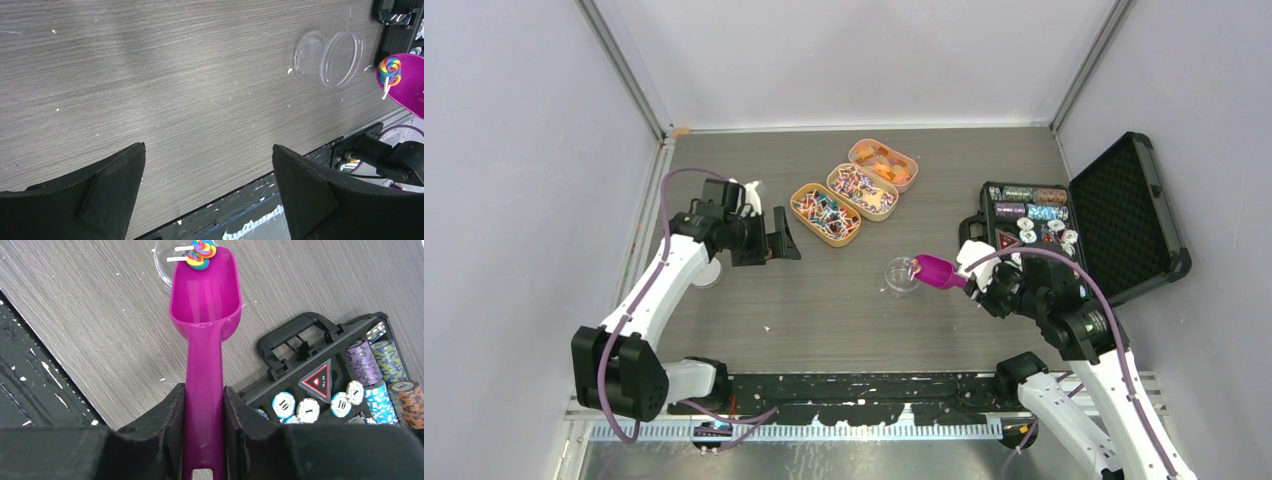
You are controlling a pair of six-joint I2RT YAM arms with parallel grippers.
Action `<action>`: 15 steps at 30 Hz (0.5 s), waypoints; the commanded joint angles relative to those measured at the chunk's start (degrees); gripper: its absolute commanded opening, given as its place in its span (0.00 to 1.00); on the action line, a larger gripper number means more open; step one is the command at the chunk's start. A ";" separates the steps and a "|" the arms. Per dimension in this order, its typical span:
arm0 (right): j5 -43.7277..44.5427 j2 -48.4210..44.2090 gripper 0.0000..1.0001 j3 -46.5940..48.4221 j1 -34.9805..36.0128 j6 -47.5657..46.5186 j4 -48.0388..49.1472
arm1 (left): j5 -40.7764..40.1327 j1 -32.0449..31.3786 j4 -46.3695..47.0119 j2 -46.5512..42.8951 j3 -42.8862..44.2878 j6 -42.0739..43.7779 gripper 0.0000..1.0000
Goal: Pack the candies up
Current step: Place the fake candies in the packing bottle.
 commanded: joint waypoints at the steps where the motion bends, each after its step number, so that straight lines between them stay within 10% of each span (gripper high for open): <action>1: 1.00 1.67 0.00 2.13 0.52 -1.18 1.04 | -0.57 0.10 0.48 -1.89 -0.67 1.41 1.00; 15: 4.37 8.92 0.00 5.51 1.82 -1.57 0.15 | -0.40 0.08 0.23 -2.15 -0.89 1.94 1.00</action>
